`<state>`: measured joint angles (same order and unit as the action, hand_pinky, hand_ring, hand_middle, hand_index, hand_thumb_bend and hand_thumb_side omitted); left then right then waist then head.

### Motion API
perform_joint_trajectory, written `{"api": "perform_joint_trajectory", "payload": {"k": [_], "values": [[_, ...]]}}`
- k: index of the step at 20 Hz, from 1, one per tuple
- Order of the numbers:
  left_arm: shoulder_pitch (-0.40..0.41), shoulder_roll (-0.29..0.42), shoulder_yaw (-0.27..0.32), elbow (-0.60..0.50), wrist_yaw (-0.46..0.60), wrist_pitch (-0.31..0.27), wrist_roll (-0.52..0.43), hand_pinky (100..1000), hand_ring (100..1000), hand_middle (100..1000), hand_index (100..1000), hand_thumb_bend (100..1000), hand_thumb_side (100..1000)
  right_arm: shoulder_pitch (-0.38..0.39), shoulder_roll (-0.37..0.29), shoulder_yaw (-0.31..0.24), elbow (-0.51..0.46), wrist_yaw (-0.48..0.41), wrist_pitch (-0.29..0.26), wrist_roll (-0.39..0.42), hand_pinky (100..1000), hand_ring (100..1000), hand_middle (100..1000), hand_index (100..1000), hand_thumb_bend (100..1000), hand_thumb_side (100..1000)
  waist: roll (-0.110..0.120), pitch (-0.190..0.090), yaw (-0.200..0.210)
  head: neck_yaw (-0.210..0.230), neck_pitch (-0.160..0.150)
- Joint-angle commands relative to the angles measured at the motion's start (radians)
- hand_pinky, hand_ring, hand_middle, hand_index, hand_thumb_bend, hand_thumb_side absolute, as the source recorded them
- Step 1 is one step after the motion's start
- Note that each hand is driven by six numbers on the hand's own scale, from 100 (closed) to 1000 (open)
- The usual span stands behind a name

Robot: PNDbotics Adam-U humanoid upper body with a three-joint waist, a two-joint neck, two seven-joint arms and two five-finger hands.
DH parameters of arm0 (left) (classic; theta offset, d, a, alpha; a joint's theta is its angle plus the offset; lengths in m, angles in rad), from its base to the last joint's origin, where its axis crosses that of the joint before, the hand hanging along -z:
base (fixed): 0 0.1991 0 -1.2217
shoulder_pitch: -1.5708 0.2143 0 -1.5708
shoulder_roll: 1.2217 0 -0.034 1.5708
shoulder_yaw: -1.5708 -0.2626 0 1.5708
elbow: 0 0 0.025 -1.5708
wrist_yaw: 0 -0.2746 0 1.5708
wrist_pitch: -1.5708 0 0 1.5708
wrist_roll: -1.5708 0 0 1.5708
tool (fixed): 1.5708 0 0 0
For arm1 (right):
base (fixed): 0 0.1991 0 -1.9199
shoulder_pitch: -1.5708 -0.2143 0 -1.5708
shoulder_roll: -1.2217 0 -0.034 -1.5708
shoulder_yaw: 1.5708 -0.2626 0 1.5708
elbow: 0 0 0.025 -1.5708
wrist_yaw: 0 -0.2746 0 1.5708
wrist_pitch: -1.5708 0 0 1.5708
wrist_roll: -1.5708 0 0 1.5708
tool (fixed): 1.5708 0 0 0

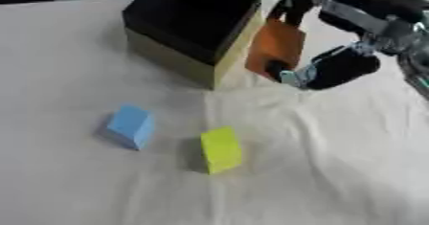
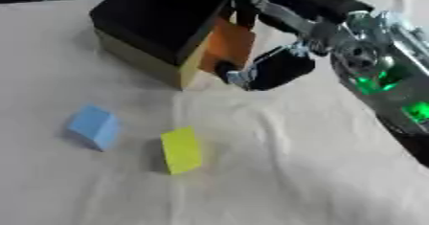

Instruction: Pick up objects on the table and place them in the box.

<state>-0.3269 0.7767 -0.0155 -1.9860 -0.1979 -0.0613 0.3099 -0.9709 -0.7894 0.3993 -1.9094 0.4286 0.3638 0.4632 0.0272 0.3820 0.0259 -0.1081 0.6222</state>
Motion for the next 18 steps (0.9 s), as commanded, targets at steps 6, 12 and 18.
{"api": "perform_joint_trajectory", "payload": {"k": [6, 12, 18], "values": [[-0.032, 0.044, -0.002, -0.014, 0.008, -0.012, -0.007, 704, 748, 768, 893, 411, 1000, -0.192, 0.137, -0.023, 0.28, 0.039, -0.057, -0.036, 808, 645, 487, 654, 100, 320, -0.01, -0.013, 0.026, -0.034, -0.034], [-0.063, 0.042, -0.011, -0.014, 0.014, -0.022, -0.015, 703, 748, 768, 893, 406, 1000, -0.296, 0.257, -0.047, 0.506, 0.122, -0.12, -0.086, 806, 644, 486, 653, 100, 309, -0.023, -0.001, 0.059, -0.067, -0.07], [-0.081, 0.038, -0.015, -0.014, 0.021, -0.028, -0.021, 702, 749, 769, 894, 400, 1000, -0.333, 0.346, -0.082, 0.713, 0.242, -0.196, -0.137, 805, 649, 490, 656, 100, 302, -0.031, 0.011, 0.079, -0.094, -0.082]]}}
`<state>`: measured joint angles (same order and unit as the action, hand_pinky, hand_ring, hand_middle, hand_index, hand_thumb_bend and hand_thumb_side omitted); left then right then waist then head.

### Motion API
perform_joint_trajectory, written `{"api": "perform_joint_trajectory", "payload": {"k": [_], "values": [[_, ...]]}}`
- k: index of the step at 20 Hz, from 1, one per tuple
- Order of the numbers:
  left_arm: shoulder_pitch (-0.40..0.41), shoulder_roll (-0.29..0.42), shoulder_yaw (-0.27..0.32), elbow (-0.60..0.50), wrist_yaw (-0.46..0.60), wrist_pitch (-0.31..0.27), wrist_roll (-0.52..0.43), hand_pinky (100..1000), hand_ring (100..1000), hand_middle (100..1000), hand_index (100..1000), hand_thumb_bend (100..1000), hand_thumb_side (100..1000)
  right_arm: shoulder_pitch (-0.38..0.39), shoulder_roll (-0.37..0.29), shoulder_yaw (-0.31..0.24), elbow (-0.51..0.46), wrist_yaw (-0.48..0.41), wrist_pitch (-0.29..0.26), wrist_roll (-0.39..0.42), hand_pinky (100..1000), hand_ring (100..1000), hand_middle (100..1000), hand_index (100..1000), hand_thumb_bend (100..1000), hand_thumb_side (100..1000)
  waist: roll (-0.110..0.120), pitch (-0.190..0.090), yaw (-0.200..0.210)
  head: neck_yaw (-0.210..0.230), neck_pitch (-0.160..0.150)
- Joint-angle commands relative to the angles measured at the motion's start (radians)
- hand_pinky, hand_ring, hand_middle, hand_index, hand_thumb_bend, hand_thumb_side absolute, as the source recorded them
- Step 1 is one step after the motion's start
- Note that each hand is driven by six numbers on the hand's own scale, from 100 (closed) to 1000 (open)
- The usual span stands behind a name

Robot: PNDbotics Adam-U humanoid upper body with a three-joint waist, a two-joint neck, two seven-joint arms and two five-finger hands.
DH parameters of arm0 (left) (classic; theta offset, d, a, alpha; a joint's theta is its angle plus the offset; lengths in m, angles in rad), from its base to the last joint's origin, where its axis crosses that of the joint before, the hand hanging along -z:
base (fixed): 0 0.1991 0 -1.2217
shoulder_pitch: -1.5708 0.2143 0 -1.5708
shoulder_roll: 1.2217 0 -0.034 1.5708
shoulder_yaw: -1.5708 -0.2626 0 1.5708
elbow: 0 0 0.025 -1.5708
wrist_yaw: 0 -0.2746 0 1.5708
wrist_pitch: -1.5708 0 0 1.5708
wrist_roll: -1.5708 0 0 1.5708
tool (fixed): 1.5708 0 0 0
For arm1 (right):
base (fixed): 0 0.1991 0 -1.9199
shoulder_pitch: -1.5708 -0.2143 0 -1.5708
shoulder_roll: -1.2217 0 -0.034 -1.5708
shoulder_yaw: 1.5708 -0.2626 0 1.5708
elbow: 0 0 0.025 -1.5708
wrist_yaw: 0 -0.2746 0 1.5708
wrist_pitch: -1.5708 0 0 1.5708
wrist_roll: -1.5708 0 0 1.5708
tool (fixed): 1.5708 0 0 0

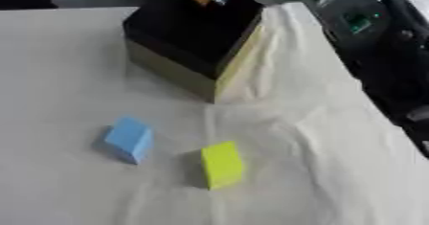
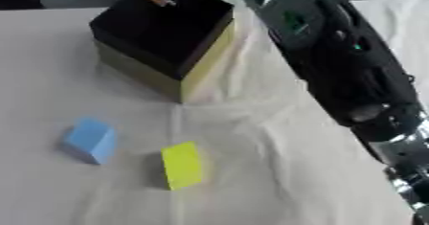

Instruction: Pick up objects on the table and place them in the box.

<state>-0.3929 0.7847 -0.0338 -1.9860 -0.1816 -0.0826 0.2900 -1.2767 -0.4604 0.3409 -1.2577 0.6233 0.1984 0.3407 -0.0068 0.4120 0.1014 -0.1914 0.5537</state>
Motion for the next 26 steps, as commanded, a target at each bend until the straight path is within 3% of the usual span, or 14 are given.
{"api": "perform_joint_trajectory", "payload": {"k": [1, 10, 11, 15, 17, 20, 26], "values": [[-0.017, 0.029, 0.003, -0.014, 0.005, -0.007, -0.002, 702, 749, 769, 894, 400, 1000, -0.028, 0.026, -0.026, 0.087, 0.063, -0.044, -0.019, 805, 650, 490, 657, 100, 302, 0.002, -0.018, 0.005, -0.013, -0.013], [-0.017, 0.026, 0.005, -0.014, 0.007, -0.013, -0.002, 703, 749, 767, 894, 395, 1000, -0.015, 0.054, -0.025, 0.184, 0.134, -0.127, -0.018, 806, 661, 500, 666, 122, 305, 0.003, -0.013, 0.01, -0.017, 0.001], [-0.017, 0.025, 0.005, -0.014, 0.008, -0.014, -0.002, 702, 749, 766, 894, 393, 1000, -0.014, 0.055, -0.024, 0.186, 0.136, -0.131, -0.015, 805, 681, 521, 689, 181, 333, 0.003, -0.013, 0.01, -0.017, 0.002], [-0.016, 0.023, 0.005, -0.014, 0.009, -0.015, -0.003, 702, 750, 767, 895, 389, 1000, -0.012, 0.059, -0.014, 0.191, 0.153, -0.161, 0.017, 803, 774, 629, 763, 274, 393, 0.002, -0.014, 0.011, -0.019, 0.003], [-0.015, 0.023, 0.005, -0.014, 0.01, -0.015, -0.003, 702, 750, 767, 896, 388, 1000, -0.015, 0.06, -0.014, 0.191, 0.175, -0.169, 0.025, 823, 863, 775, 832, 312, 471, 0.002, -0.014, 0.011, -0.018, 0.004], [-0.015, 0.022, 0.004, -0.014, 0.011, -0.016, -0.004, 702, 741, 767, 896, 386, 1000, -0.022, 0.064, -0.022, 0.198, 0.247, -0.16, 0.018, 845, 905, 828, 856, 387, 512, 0.001, -0.015, 0.013, -0.019, 0.004], [-0.012, 0.022, 0.004, -0.014, 0.012, -0.016, -0.005, 701, 741, 767, 896, 385, 1000, -0.028, 0.071, -0.035, 0.201, 0.331, -0.163, 0.0, 844, 901, 826, 855, 389, 507, -0.001, -0.019, 0.011, -0.013, 0.009]]}}
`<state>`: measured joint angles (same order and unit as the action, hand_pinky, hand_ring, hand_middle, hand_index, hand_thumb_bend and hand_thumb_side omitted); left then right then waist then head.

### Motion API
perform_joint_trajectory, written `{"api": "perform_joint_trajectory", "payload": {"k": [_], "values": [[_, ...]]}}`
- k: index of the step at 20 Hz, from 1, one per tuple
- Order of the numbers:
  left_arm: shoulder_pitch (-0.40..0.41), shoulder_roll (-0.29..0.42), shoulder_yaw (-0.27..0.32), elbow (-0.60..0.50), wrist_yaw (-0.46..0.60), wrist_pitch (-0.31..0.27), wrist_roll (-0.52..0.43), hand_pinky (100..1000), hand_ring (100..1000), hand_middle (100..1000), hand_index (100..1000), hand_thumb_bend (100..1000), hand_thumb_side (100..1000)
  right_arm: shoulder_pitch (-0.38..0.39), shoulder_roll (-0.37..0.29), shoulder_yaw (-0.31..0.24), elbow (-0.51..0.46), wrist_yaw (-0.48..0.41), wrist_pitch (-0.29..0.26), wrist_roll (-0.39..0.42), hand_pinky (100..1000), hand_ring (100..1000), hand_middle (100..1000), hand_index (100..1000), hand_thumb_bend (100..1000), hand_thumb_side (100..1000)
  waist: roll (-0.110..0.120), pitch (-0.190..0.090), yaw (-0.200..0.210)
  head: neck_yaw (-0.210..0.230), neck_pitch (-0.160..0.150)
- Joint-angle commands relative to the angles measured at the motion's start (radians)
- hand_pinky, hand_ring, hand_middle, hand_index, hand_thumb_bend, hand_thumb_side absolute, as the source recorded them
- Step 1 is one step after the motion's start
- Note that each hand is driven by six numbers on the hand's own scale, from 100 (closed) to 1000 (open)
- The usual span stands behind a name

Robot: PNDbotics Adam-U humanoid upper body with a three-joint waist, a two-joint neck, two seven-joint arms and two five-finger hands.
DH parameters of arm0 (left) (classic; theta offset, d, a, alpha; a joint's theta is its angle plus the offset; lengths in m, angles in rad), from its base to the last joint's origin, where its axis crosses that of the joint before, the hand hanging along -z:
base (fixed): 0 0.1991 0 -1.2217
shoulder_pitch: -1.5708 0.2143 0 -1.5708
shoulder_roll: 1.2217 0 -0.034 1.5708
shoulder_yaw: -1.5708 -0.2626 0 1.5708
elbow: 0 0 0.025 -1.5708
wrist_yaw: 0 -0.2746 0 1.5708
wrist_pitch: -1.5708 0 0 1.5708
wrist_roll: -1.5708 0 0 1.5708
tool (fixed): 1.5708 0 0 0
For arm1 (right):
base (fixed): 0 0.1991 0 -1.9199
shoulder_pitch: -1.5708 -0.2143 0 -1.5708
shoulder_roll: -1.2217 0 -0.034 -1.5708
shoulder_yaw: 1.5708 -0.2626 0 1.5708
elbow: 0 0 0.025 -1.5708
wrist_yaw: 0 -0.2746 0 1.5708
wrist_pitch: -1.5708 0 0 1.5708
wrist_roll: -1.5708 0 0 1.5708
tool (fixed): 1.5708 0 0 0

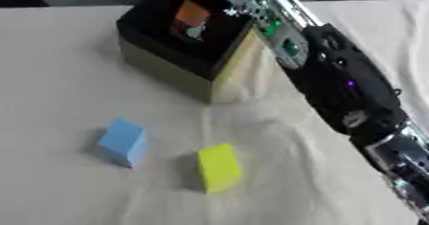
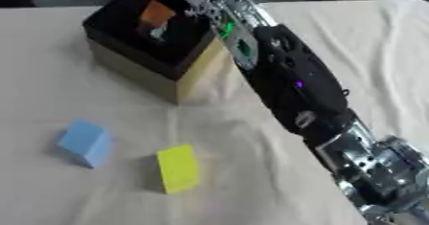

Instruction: Pick up objects on the table and place them in the box.

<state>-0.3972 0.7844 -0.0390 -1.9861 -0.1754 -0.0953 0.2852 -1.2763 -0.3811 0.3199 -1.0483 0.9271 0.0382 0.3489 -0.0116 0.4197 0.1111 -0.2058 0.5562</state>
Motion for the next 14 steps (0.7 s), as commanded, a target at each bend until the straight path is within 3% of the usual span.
{"api": "perform_joint_trajectory", "payload": {"k": [1, 5, 8, 11, 14], "values": [[-0.008, 0.023, 0.009, -0.014, 0.005, -0.004, 0.0, 701, 741, 767, 896, 384, 1000, -0.029, -0.008, -0.015, -0.011, 0.028, -0.004, -0.01, 844, 901, 825, 855, 386, 505, 0.004, -0.027, 0.0, 0.002, 0.007], [-0.008, 0.024, 0.008, -0.014, 0.006, -0.006, -0.001, 701, 741, 767, 895, 384, 1000, -0.033, -0.012, -0.017, -0.027, 0.02, -0.003, -0.007, 841, 895, 818, 851, 372, 500, 0.005, -0.035, -0.005, 0.003, 0.011], [-0.005, 0.025, 0.008, -0.014, 0.007, -0.006, -0.001, 700, 742, 767, 895, 382, 1000, -0.032, -0.027, -0.022, -0.078, -0.039, 0.0, -0.009, 833, 883, 802, 846, 328, 499, 0.007, -0.041, -0.011, 0.005, 0.017], [0.006, 0.03, 0.013, -0.014, 0.004, -0.004, 0.003, 700, 742, 767, 896, 382, 1000, -0.012, -0.093, -0.001, -0.224, -0.162, -0.004, 0.006, 829, 873, 792, 843, 299, 505, 0.004, -0.049, -0.023, 0.016, 0.031], [0.012, 0.032, 0.017, -0.014, 0.002, -0.002, 0.01, 699, 742, 767, 896, 384, 1000, 0.048, -0.195, 0.032, -0.449, -0.298, 0.009, 0.046, 829, 869, 789, 842, 289, 511, 0.002, -0.054, -0.033, 0.029, 0.042]]}}
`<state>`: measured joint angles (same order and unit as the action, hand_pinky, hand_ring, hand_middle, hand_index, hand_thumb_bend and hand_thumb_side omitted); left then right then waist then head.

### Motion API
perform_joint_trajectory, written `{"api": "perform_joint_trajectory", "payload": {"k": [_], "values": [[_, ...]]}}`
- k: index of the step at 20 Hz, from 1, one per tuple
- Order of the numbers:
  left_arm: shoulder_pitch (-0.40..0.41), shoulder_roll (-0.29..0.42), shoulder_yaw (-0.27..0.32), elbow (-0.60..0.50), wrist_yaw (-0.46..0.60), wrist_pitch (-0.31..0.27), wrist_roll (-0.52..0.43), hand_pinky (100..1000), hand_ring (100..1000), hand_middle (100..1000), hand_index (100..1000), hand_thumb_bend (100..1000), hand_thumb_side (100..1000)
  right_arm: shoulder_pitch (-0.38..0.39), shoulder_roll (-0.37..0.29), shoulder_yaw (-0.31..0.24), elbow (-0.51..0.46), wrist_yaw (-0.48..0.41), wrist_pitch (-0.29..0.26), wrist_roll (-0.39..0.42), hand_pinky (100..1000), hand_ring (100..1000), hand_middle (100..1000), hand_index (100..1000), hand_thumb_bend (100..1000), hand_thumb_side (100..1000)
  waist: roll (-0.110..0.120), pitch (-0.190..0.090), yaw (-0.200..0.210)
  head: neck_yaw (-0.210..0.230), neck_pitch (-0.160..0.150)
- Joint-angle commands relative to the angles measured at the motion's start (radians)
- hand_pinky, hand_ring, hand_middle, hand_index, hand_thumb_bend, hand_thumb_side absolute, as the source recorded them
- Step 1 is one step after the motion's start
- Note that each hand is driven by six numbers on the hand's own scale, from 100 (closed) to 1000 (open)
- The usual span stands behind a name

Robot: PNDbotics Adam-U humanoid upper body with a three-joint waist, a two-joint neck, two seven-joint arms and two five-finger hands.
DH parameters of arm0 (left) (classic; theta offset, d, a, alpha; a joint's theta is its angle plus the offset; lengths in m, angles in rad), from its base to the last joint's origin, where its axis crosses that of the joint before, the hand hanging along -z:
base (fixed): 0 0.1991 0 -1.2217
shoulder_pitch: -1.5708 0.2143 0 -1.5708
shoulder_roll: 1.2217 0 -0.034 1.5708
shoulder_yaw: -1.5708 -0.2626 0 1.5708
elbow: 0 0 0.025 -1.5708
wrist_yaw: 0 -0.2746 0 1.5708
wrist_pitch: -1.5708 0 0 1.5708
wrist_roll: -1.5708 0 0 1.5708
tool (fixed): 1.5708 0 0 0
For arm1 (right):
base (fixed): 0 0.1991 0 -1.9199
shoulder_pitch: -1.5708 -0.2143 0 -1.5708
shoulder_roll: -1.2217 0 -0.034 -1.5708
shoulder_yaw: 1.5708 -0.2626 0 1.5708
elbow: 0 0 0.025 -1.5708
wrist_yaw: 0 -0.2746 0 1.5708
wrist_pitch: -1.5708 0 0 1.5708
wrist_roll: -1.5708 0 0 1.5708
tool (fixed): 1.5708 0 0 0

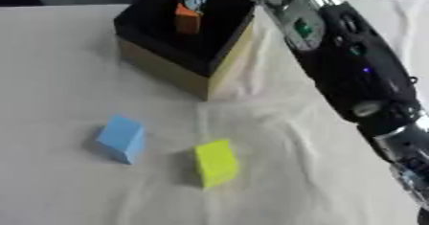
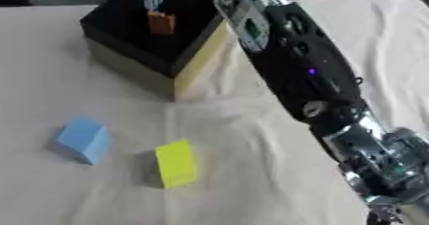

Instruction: Pick up objects on the table and place them in the box.

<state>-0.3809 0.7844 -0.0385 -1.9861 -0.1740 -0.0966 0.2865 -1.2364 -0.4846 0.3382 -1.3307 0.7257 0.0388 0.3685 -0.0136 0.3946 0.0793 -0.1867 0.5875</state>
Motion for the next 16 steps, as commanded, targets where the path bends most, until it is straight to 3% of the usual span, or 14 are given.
{"api": "perform_joint_trajectory", "payload": {"k": [1, 3, 4, 5, 6, 12, 16], "values": [[-0.004, 0.031, 0.018, -0.014, 0.0, -0.001, 0.011, 699, 742, 767, 896, 384, 1000, 0.036, -0.126, 0.023, -0.252, -0.134, 0.017, 0.042, 829, 869, 788, 842, 289, 510, 0.004, -0.03, -0.003, 0.014, 0.012], [-0.001, 0.031, 0.022, -0.014, 0.0, 0.0, 0.016, 699, 742, 767, 896, 386, 1000, 0.095, -0.192, 0.033, -0.417, -0.195, 0.038, 0.073, 829, 867, 787, 842, 291, 517, 0.007, -0.032, -0.006, 0.021, 0.015], [0.001, 0.031, 0.025, -0.014, -0.001, 0.0, 0.02, 699, 742, 767, 896, 386, 1000, 0.123, -0.222, 0.035, -0.494, -0.221, 0.053, 0.09, 829, 867, 787, 842, 408, 500, 0.009, -0.032, -0.007, 0.025, 0.017], [0.005, 0.031, 0.029, -0.014, -0.003, 0.001, 0.025, 699, 742, 767, 896, 386, 1000, 0.15, -0.25, 0.037, -0.569, -0.244, 0.065, 0.106, 829, 867, 788, 842, 294, 519, 0.012, -0.033, -0.008, 0.032, 0.019], [0.008, 0.031, 0.031, -0.014, -0.003, 0.002, 0.029, 699, 742, 766, 895, 387, 1000, 0.171, -0.272, 0.038, -0.62, -0.266, 0.075, 0.121, 829, 867, 788, 842, 295, 521, 0.014, -0.033, -0.01, 0.04, 0.021], [0.021, 0.026, 0.037, -0.014, -0.006, 0.005, 0.04, 698, 742, 766, 896, 385, 1000, 0.241, -0.337, 0.065, -0.669, -0.341, 0.007, 0.153, 830, 871, 793, 844, 303, 532, 0.028, -0.036, -0.021, 0.114, 0.035], [0.03, 0.025, 0.038, -0.014, -0.008, 0.005, 0.041, 697, 742, 765, 896, 384, 1000, 0.295, -0.365, 0.103, -0.669, -0.356, -0.048, 0.177, 830, 876, 801, 850, 309, 547, 0.033, -0.039, -0.028, 0.127, 0.048]]}}
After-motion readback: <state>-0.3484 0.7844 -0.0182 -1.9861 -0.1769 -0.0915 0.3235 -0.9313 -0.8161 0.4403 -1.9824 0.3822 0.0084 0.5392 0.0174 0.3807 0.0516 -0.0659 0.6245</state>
